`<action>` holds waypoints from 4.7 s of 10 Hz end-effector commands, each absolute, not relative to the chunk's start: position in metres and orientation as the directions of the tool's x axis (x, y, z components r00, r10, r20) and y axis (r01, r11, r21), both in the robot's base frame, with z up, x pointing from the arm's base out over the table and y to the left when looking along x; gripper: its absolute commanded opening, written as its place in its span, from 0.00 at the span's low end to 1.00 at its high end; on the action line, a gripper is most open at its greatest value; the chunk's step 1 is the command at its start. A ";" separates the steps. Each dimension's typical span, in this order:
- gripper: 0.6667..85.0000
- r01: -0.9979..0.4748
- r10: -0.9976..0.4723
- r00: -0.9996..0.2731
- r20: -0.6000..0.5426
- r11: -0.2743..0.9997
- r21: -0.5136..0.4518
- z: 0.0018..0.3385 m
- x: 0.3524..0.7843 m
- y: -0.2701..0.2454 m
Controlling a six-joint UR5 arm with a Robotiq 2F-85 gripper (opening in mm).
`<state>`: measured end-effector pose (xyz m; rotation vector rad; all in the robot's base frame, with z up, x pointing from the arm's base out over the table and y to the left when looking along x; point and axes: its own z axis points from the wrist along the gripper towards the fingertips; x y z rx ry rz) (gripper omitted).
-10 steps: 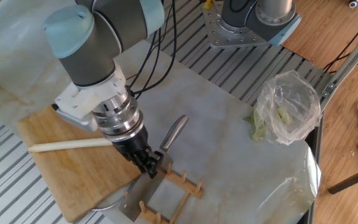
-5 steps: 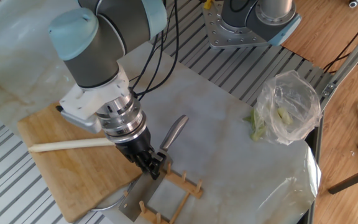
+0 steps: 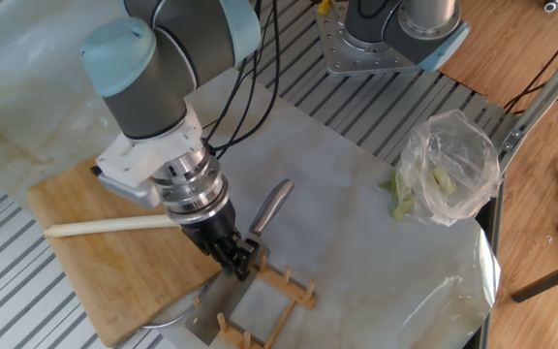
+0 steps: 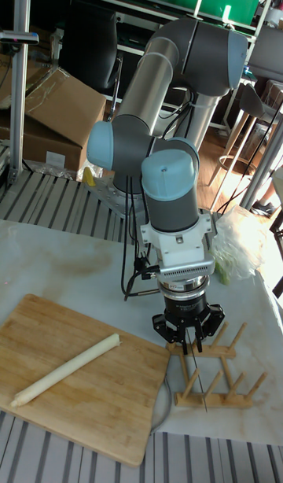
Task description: Chop the scallions
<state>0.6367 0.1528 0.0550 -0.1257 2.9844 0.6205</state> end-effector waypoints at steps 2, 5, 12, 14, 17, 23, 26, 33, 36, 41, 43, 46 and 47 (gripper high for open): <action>0.35 -0.079 -0.054 -0.996 -0.074 0.909 0.410 0.058 0.635 0.157; 0.35 -0.079 -0.058 -0.996 -0.065 0.910 0.408 0.059 0.635 0.157; 0.32 -0.078 -0.058 -0.996 -0.060 0.911 0.405 0.051 0.638 0.156; 0.32 -0.078 -0.059 -0.997 -0.057 0.902 0.425 0.054 0.638 0.161; 0.29 -0.082 -0.065 -0.996 -0.054 0.905 0.418 0.055 0.637 0.156; 0.27 -0.082 -0.065 -0.996 -0.054 0.899 0.430 0.056 0.638 0.157; 0.26 -0.081 -0.064 -0.997 -0.052 0.898 0.433 0.056 0.637 0.156; 0.25 -0.079 -0.063 -0.997 -0.052 0.895 0.438 0.056 0.638 0.155; 0.17 -0.068 -0.055 -0.998 -0.043 0.895 0.442 0.056 0.637 0.155; 0.02 -0.054 -0.047 -0.999 -0.029 0.898 0.437 0.056 0.636 0.154; 0.01 -0.053 -0.046 -0.999 -0.026 0.894 0.444 0.058 0.636 0.156; 0.01 -0.059 -0.052 -0.998 -0.028 0.893 0.445 0.065 0.640 0.155; 0.01 -0.065 -0.055 -0.998 -0.035 0.895 0.442 0.066 0.643 0.153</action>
